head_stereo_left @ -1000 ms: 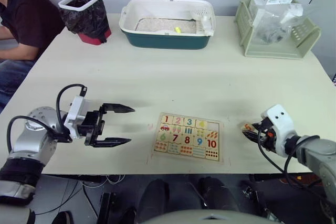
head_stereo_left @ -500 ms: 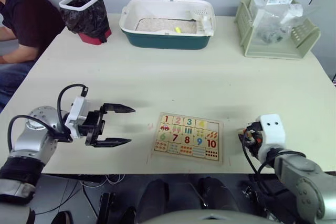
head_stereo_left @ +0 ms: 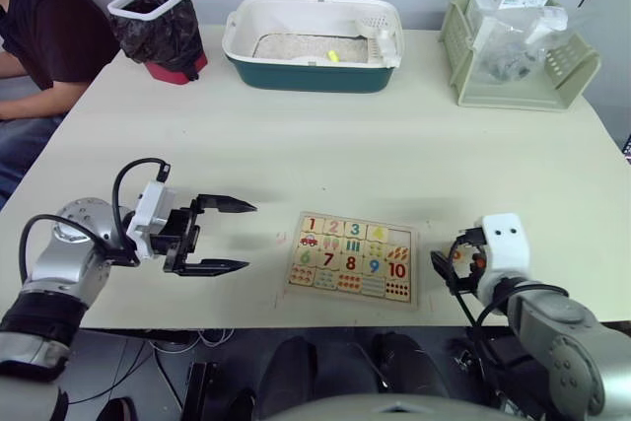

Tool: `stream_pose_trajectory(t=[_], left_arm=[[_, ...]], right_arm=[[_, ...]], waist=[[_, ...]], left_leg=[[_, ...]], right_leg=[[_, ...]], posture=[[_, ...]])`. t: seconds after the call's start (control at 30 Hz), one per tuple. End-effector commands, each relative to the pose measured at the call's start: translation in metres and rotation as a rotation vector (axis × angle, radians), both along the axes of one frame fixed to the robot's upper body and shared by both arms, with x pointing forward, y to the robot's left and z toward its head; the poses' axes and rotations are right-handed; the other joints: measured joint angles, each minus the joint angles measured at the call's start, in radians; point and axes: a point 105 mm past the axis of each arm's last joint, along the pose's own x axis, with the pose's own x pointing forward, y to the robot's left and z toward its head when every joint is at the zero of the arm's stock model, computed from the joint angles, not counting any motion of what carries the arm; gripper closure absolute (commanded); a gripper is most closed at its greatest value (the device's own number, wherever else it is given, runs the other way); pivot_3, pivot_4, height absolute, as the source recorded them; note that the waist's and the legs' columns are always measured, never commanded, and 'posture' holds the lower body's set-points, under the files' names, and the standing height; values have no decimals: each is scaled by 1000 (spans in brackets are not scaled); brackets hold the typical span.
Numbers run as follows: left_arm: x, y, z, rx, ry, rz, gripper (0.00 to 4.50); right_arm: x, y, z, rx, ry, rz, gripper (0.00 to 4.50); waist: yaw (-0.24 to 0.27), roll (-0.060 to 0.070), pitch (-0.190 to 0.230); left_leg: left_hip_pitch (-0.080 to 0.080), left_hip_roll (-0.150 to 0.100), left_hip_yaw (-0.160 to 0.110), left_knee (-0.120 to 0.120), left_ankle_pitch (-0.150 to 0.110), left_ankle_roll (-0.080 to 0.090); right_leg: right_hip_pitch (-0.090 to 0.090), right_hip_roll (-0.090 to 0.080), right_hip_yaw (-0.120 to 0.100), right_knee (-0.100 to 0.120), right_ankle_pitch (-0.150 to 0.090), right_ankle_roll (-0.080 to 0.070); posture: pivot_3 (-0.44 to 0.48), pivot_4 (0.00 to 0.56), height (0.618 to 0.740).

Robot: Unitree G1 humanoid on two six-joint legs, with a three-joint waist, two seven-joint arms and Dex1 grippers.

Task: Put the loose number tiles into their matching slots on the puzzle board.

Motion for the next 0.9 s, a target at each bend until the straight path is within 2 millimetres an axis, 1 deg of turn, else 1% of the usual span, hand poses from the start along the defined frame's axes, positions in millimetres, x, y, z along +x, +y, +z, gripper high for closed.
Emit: stream_pose_trajectory(t=[0.03, 0.1, 0.17, 0.2, 0.37, 0.47, 0.57, 0.7, 0.8, 0.9], left_arm=[[-5, 3, 6, 7, -17, -25, 0], [-5, 3, 6, 3, -17, -21, 0], [-4, 2, 6, -2, -19, -20, 0], [-4, 2, 6, -9, -14, -18, 0], [-3, 1, 5, -24, 0, -10, 0], [-3, 0, 4, -26, 2, -9, 0], [-4, -1, 4, -27, 2, -11, 0], [-5, -2, 3, -28, 1, -10, 0], [-5, -2, 3, -31, -2, -9, 0], [-4, -3, 3, -32, -3, -8, 0]], right_arm=[[2, 3, 23, 23, -117, 86, 63], [3, 4, 33, 61, -169, 138, 63], [0, -1, 38, 43, -186, 177, 63], [-1, -2, 39, 43, -191, 206, 63], [1, -13, 43, 40, -230, 382, 63], [2, -20, 47, 37, -265, 522, 63], [2, -24, 46, 38, -279, 631, 63], [2, -30, 39, 24, -294, 798, 63], [5, -36, 36, 25, -300, 932, 63], [12, -42, 33, 46, -265, 1009, 63]], waist=[[-3, 0, 0], [-6, 0, 0], [-8, 0, 0], [-9, 0, 0], [-15, -1, 0], [-15, -1, 0], [-15, -1, 1], [-15, -1, 1], [-14, -1, 1], [-14, -1, 2]], left_leg=[[0, 0, 0, 0, 0, 0], [0, 0, 0, 0, 0, 0], [0, 0, -1, 0, 0, 0], [0, 0, -1, 0, 0, 0], [0, 0, 0, 0, 0, 0], [0, 0, 0, 0, 0, 0], [1, 0, 0, 0, 0, 0], [1, 0, 0, 0, 0, 0], [2, 0, 0, 0, 0, 0], [3, 0, 0, 1, 0, 0]], right_leg=[[0, 0, 0, 0, 0, 0], [0, 0, 0, 0, 0, 0], [0, 0, -1, 0, 0, 1], [0, 0, 0, 0, -2, 3], [1, 0, 0, 0, -2, 4], [1, 0, 0, 0, -2, 4], [2, 0, 0, 0, -2, 4], [2, 0, 0, 0, -2, 4], [3, 0, 0, 0, -2, 4], [3, 0, 0, 0, -2, 4]], posture=[[0, 150, 740], [0, 150, 740], [0, 150, 740], [0, 150, 740], [0, 150, 740], [0, 150, 740], [0, 150, 740], [0, 150, 740], [0, 150, 740], [0, 150, 740]])
